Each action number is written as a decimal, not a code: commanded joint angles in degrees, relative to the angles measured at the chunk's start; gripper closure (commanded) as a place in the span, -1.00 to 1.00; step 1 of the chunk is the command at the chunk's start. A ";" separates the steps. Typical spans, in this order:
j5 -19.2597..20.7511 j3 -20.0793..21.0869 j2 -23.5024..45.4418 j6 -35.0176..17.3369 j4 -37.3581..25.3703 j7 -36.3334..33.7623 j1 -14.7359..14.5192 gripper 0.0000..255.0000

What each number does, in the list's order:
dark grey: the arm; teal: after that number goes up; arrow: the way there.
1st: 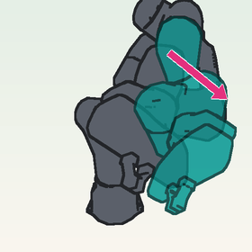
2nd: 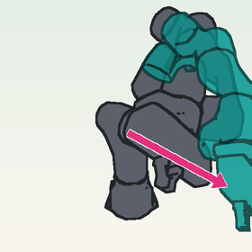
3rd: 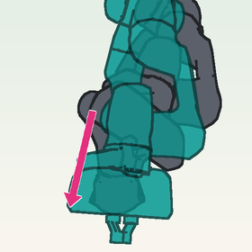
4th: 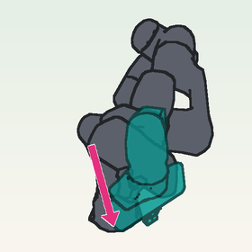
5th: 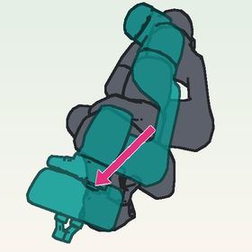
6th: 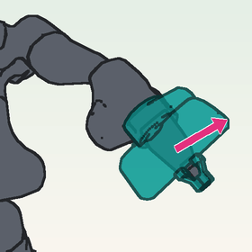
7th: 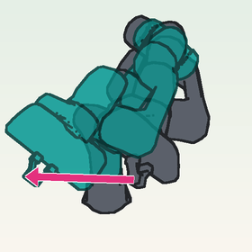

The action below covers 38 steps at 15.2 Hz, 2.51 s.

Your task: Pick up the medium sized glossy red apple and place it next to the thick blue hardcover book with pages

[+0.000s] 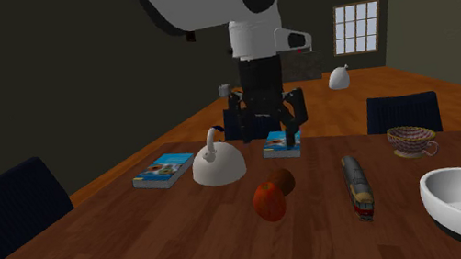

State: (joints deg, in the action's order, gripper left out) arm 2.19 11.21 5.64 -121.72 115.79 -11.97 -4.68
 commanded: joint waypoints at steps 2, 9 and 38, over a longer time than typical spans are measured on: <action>1.34 0.33 6.52 -1.41 -4.09 -1.81 -0.90 -1.00; 4.11 0.12 22.52 -1.49 -17.79 -5.16 -3.89 -1.00; 5.37 -0.57 31.33 -4.43 -22.86 -6.32 -5.44 1.00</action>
State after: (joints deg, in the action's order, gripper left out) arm 7.61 10.59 37.21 -126.43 92.95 -18.30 -10.13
